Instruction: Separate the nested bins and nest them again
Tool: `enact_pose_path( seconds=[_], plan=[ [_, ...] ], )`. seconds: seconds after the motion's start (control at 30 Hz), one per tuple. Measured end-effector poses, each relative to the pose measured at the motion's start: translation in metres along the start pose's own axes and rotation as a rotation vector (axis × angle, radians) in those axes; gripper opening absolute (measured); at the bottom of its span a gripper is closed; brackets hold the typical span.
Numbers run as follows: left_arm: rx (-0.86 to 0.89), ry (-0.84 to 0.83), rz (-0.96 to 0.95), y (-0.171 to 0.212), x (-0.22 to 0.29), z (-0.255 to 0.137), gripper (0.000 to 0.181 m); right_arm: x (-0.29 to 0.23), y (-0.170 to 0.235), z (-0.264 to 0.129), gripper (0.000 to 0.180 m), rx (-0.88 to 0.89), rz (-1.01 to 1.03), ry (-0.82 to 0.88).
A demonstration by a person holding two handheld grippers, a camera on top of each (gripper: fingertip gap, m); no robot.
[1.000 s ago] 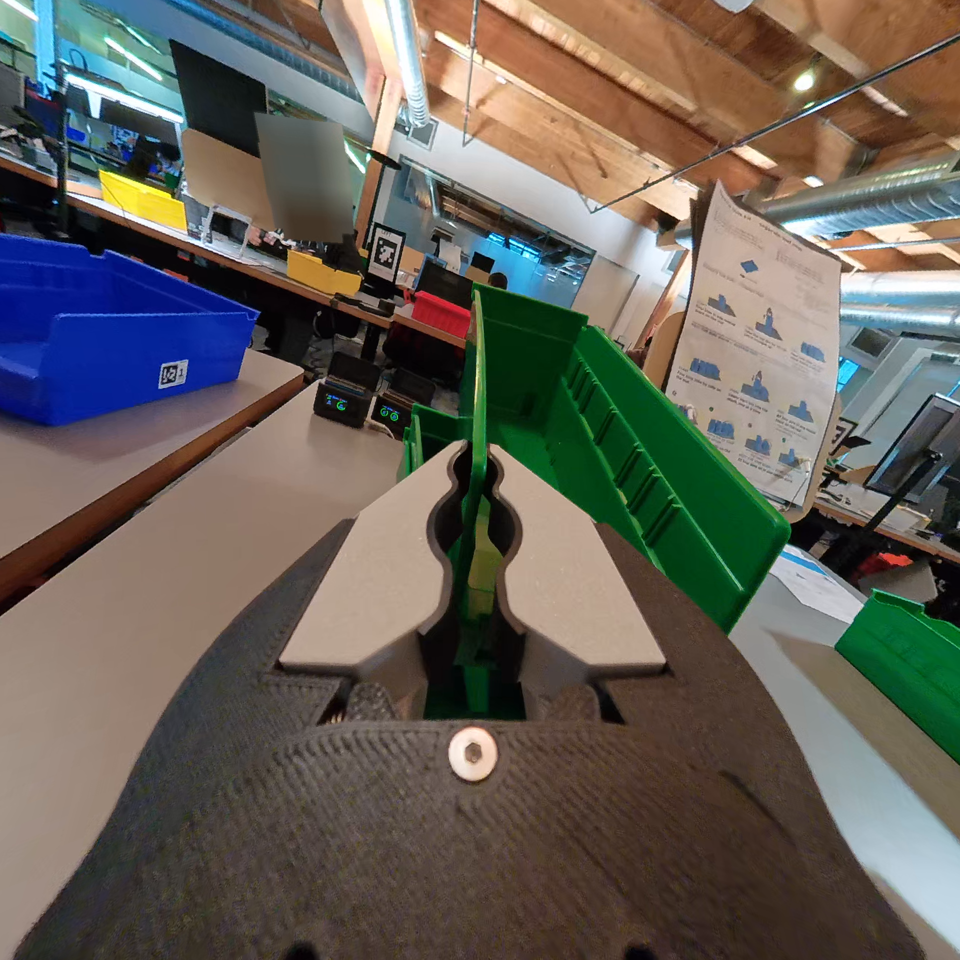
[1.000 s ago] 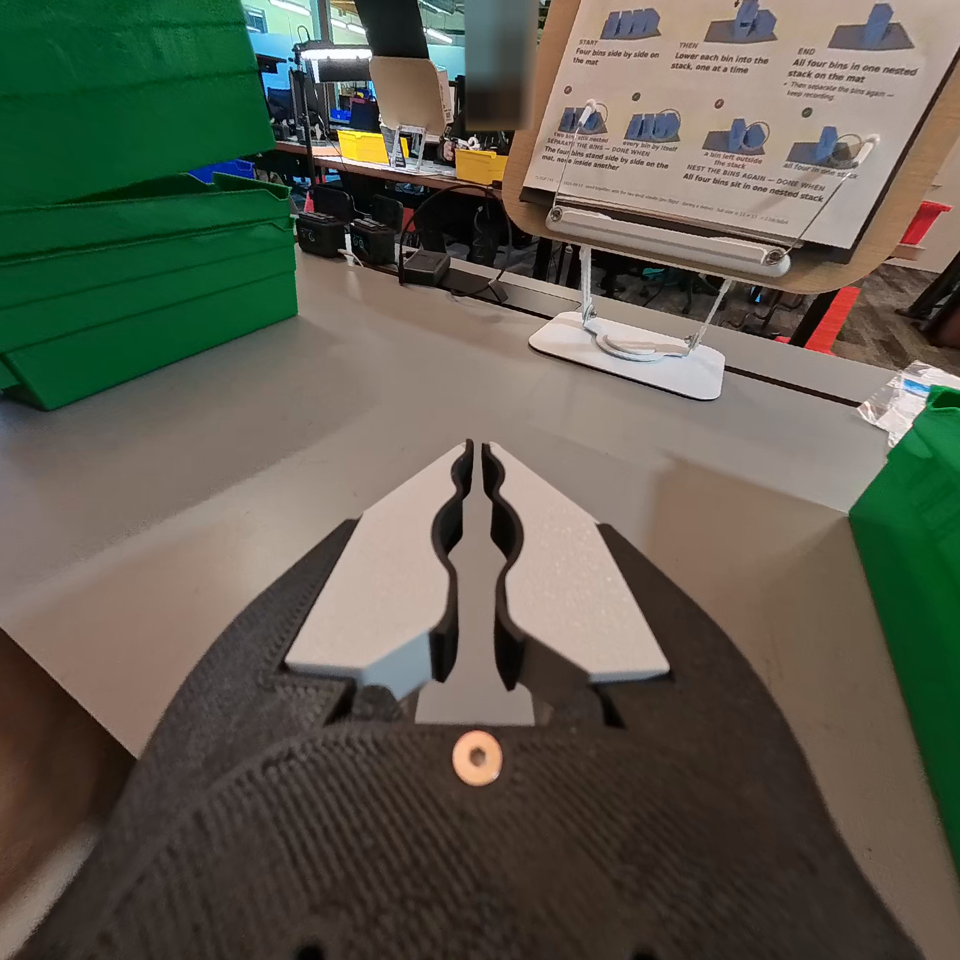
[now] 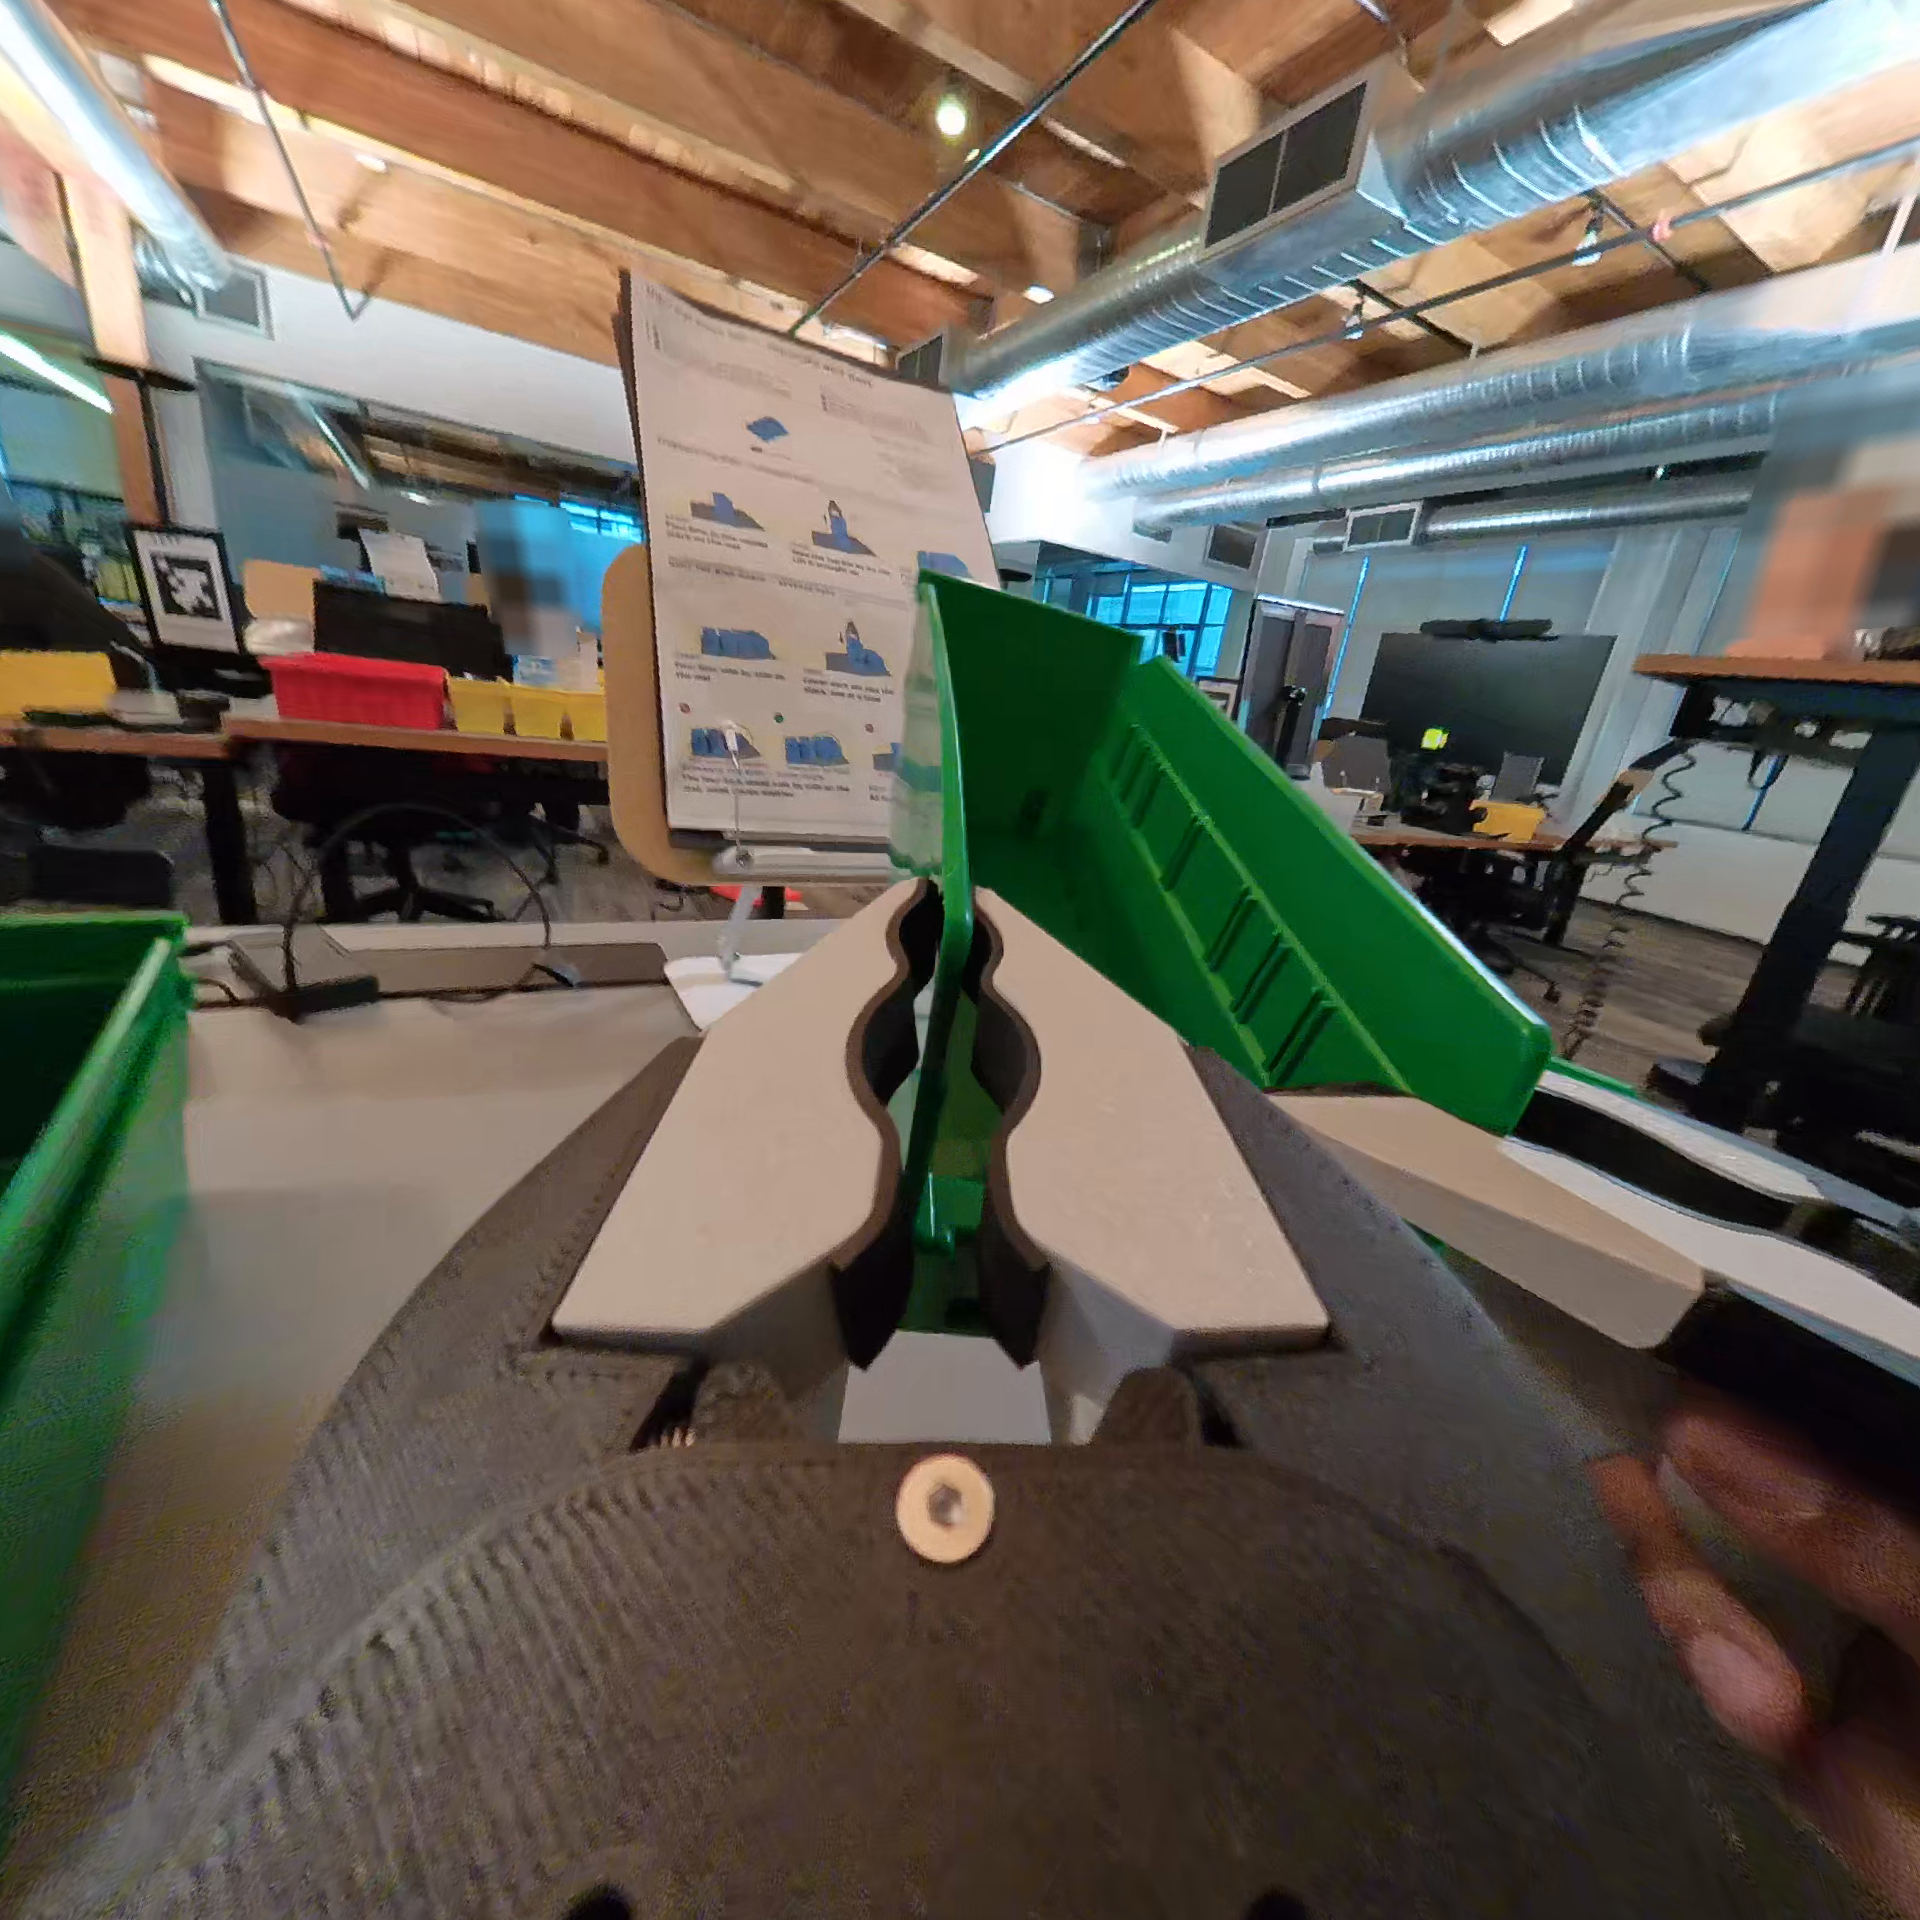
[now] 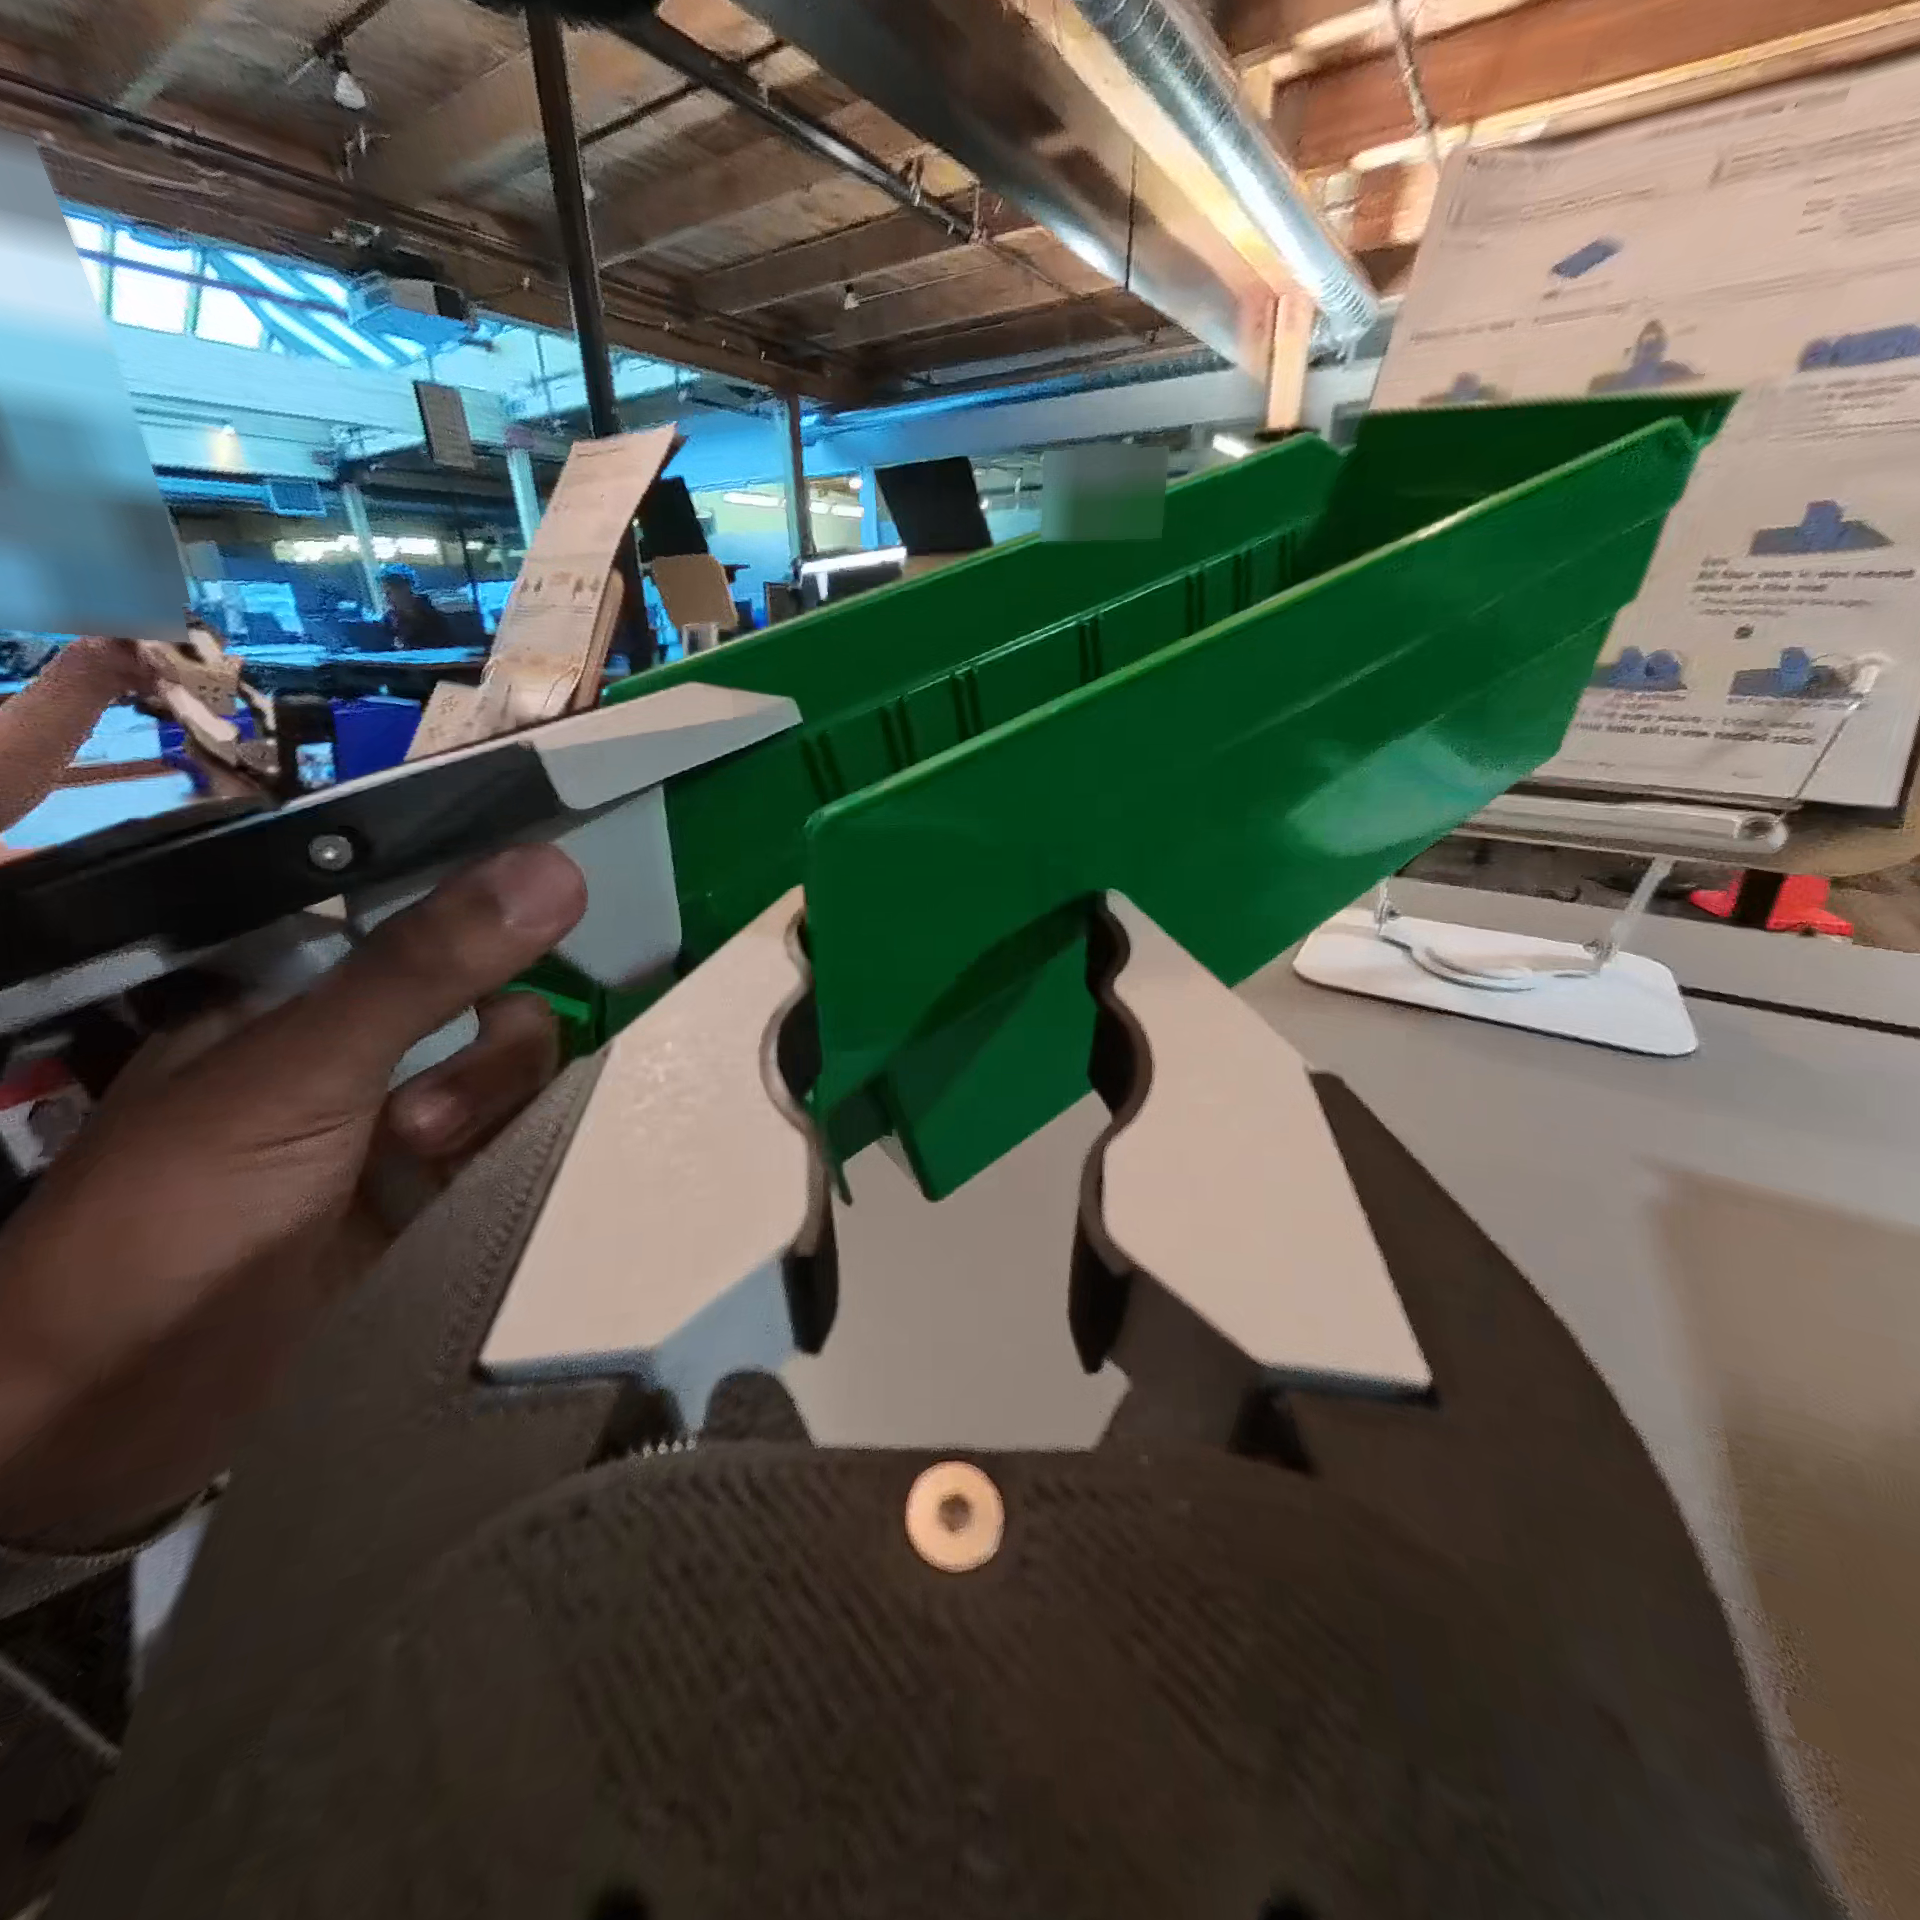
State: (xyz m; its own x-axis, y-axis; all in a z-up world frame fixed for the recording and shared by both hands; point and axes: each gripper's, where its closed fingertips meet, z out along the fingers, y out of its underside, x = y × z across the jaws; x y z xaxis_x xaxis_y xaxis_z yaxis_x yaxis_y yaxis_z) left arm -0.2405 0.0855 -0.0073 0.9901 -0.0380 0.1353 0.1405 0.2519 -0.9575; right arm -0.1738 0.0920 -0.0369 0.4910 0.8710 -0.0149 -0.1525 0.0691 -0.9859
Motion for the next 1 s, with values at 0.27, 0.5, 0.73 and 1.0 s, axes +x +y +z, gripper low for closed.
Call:
enact_pose_path(
  seconds=[0.27, 0.5, 0.73, 1.0],
  plan=[
    [-0.062, 0.002, -0.077, 0.032, 0.003, 0.004, 0.01, 0.028, 0.022, 0.003, 0.018, -0.099, -0.133, 0.083],
    [-0.222, 0.183, -0.03, 0.067, 0.044, 0.012, 0.035, 0.087, 0.024, -0.002, 0.0, -0.099, -0.03, 0.188],
    [-0.226, 0.286, -0.005, 0.073, 0.068, 0.008, 0.017, 0.161, 0.046, -0.013, 0.0, -0.161, 0.136, 0.297],
    [-0.247, 0.224, -0.101, 0.074, 0.044, 0.011, 0.019, 0.222, 0.07, -0.034, 0.001, -0.197, 0.206, 0.449]
  ],
)
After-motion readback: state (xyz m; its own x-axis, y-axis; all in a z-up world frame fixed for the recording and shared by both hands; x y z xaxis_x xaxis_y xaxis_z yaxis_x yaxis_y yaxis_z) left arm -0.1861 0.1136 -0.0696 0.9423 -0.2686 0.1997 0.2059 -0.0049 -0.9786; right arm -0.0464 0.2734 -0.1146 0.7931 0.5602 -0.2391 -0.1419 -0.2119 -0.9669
